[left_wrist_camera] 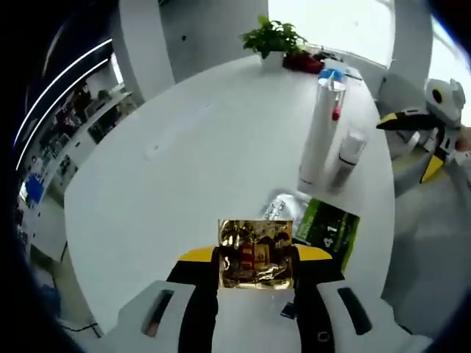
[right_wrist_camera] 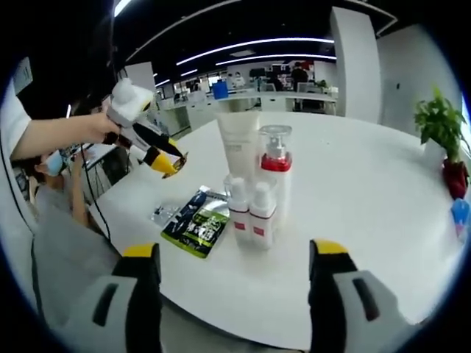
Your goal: Arrange the skincare products in the storage area until every visible bottle or jar stands upright without overlapping.
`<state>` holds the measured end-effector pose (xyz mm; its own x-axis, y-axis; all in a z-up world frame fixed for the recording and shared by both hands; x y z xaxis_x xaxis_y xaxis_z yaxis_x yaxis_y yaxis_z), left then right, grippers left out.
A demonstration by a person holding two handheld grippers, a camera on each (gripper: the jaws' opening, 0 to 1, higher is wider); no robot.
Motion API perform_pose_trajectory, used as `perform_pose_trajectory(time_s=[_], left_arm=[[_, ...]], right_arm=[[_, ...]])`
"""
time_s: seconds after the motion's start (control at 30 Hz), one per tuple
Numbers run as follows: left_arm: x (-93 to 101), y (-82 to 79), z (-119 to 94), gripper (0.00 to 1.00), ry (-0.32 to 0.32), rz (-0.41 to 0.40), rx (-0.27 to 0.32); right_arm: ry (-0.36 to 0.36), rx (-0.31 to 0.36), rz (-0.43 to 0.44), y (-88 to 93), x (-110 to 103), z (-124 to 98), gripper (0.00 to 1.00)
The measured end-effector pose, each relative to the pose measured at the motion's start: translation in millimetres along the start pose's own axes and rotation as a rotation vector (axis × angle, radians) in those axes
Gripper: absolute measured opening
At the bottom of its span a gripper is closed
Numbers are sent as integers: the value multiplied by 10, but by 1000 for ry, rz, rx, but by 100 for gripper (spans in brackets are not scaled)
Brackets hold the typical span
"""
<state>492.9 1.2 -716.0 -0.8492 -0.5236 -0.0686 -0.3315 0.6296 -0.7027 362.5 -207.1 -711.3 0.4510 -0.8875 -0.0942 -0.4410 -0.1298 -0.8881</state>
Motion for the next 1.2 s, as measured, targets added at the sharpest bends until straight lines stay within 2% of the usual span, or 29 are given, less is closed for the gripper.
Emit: perform_pose_trajectory(time_s=[0.4,0.63,0.7,0.87,1.0,1.13,1.2], left_arm=[[325,-135,-190,36,17,74,48],[506,-114,-241,36,20,99,58],[564,-106,-270,36,20,109,58],[690,-112,-332,36,18,128,69],[769,-112,-361,36,11,161,67],[893,-138,-376,36,13,177,80],[958,-156,-375,36,22,180,90]], right_arm=[[-27,16,13,-53,-55,-18,75],[-54,29,22,-146,-109,-22,67],[-66,43,27,-207,-133,-17,63],[-126,63,28,-350,-262,44,52],[-215,85,45,-485,-479,145,40],[-272,92,53,-590,-647,261,39],[-317,99,89,-652,-747,317,36]])
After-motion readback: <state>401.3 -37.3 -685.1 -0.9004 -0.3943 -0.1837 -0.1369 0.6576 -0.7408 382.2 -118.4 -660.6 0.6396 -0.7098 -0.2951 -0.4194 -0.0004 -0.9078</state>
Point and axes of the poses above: the point that each gripper's makers call its tool centre point, and the gripper's own axes: z roughly forward along the fingers, x roughly to its right, y roughly out of its underside, the point moved 2 cm from there along -z, roughly backward along the fingers, and after that the axes turned 5 degrees about x, right-handed, at the moved point
